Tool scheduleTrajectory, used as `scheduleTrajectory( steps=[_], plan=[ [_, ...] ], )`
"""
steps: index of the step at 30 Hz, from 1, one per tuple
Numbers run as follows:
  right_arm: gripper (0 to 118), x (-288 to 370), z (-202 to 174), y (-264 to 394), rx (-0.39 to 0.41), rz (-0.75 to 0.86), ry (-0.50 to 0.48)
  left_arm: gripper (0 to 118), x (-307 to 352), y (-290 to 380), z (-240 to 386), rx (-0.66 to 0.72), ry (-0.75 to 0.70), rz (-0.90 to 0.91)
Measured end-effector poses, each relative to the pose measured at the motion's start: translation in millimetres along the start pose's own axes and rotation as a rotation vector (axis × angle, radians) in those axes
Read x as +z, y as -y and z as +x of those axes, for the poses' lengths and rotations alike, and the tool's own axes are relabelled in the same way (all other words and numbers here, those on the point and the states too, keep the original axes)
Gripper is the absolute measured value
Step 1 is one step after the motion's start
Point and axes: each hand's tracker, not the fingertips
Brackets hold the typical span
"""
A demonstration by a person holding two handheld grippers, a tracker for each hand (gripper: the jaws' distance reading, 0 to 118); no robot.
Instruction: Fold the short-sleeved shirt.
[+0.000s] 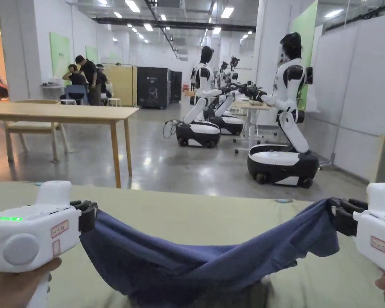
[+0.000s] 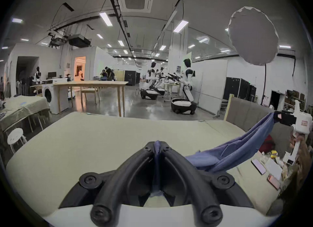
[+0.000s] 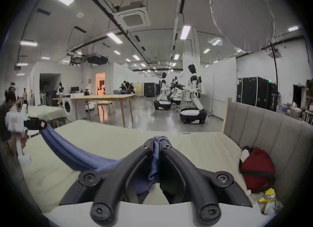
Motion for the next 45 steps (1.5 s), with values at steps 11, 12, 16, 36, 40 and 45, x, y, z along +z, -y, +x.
scheduleTrajectory(
  steps=[11,12,16,36,40,45],
  plan=[
    [7,173.6,0.5,133.1,0.118,-0.311,-0.171,2,130.6,158.7,-39.2,-0.011,0.031,-0.322],
    [7,174.0,1.6,143.5,0.141,-0.357,-0.193,2,133.0,168.5,-42.0,-0.011,0.015,-0.342],
    [7,148.1,-1.4,179.3,0.276,-0.561,-0.137,2,118.0,202.9,-49.4,-0.031,0.010,-0.463],
    [110,240.4,1.7,111.8,0.049,-0.316,-0.208,108,215.6,171.9,-60.4,0.106,-0.016,-0.257],
    [52,290.8,-23.6,88.9,-0.049,-0.138,-0.212,32,251.1,170.7,-60.2,0.135,-0.105,-0.177],
    [1,302.2,-49.8,82.9,-0.025,-0.104,-0.252,0,229.5,183.2,-66.9,0.146,-0.085,-0.260]
  ],
)
